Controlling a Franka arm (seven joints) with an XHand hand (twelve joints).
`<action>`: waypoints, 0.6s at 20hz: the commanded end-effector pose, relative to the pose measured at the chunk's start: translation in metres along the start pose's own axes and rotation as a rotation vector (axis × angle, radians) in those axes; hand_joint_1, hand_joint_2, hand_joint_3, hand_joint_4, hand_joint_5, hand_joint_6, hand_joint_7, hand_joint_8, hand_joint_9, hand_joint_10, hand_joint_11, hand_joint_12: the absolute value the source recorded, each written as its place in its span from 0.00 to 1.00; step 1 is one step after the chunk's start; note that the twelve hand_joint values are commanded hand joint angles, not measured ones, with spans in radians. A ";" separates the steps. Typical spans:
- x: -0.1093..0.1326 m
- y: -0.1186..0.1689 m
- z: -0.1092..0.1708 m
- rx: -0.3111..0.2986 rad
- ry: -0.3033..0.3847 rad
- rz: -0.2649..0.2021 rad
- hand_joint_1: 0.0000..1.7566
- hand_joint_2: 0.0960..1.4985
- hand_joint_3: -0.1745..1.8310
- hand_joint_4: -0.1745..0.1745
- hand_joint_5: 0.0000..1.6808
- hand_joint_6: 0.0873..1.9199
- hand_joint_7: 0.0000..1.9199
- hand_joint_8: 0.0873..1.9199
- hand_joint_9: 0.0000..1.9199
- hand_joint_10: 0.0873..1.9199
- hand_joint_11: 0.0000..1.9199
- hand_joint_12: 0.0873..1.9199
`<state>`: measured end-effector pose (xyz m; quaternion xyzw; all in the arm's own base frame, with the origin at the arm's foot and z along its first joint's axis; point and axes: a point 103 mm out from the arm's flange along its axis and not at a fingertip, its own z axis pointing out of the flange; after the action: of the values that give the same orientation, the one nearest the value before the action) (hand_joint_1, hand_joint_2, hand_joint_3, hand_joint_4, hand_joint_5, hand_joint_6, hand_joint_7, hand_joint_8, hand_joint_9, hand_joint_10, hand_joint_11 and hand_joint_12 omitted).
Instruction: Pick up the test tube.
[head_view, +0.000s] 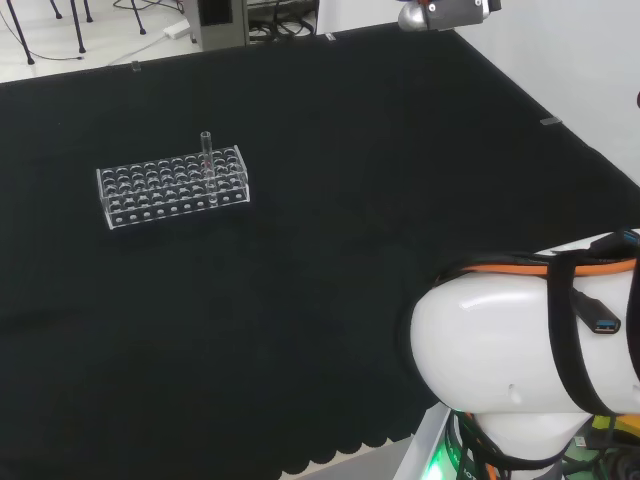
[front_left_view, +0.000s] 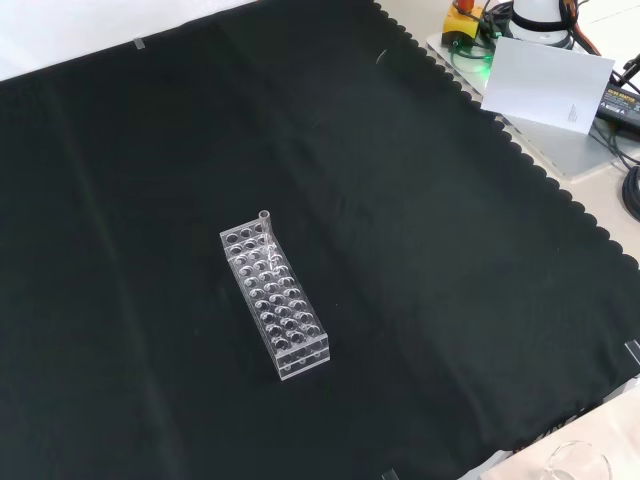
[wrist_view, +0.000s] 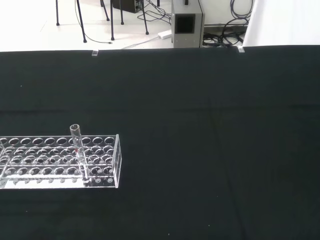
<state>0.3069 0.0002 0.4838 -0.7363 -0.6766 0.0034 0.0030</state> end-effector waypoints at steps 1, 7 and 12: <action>-0.019 -0.036 -0.028 -0.016 -0.066 0.031 0.47 0.37 0.43 0.32 0.11 0.15 0.08 0.41 0.07 0.47 0.01 0.69; -0.001 -0.006 -0.021 0.013 -0.069 -0.045 0.45 0.40 0.41 0.30 0.11 0.05 0.04 0.39 0.00 0.48 0.00 0.66; 0.025 0.029 -0.002 0.069 -0.073 -0.114 0.45 0.40 0.41 0.30 0.11 0.04 0.03 0.39 0.00 0.48 0.00 0.66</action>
<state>0.2967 -0.0006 0.5032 -0.7252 -0.6879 0.0277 -0.0109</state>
